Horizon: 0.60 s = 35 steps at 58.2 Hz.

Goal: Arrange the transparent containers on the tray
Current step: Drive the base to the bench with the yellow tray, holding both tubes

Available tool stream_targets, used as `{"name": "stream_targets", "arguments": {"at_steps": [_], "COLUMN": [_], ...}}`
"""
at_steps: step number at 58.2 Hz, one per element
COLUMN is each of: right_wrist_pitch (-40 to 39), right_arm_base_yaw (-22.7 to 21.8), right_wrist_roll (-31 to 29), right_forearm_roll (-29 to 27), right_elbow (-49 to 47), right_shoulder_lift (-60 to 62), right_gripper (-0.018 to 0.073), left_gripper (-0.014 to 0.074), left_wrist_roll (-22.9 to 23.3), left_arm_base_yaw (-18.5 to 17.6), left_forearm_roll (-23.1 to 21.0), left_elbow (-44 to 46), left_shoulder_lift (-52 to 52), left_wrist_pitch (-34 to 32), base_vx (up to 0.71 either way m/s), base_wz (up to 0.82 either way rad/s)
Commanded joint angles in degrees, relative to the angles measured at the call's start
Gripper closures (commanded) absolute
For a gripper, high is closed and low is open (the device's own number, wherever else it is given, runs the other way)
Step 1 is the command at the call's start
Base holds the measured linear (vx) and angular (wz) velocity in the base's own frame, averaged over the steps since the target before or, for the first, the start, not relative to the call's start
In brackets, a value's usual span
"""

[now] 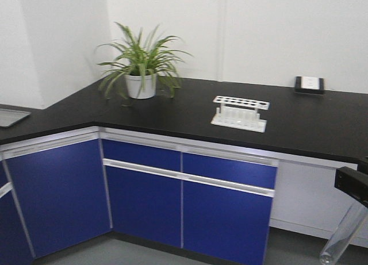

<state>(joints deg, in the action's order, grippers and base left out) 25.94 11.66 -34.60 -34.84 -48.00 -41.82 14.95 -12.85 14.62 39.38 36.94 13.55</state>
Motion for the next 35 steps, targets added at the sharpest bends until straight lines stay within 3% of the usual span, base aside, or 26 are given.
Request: {"name": "stream_targets", "arguments": {"at_steps": [1,35], "right_wrist_pitch": [-3.8,-3.8], "right_arm_base_yaw": [-0.3,-0.3], "right_wrist_roll": [-0.5,-0.5], "right_forearm_roll": [-1.0,-1.0], "right_elbow": [-1.7,-1.7], "right_shoulder_lift": [0.0,0.0], "right_gripper": [0.0442,0.0442], "left_gripper": [0.0535,0.0535], "left_wrist_roll": [0.4,0.4], "left_arm_base_yaw": [-0.3,-0.3], "left_forearm_roll": [-0.1,-0.1], "left_elbow": [2.0,2.0], "left_shoulder_lift": [-0.2,-0.2], "left_wrist_pitch": [-4.4,-4.4], "base_vx": [-0.07,-0.02], "base_wz": [0.38,0.43]}}
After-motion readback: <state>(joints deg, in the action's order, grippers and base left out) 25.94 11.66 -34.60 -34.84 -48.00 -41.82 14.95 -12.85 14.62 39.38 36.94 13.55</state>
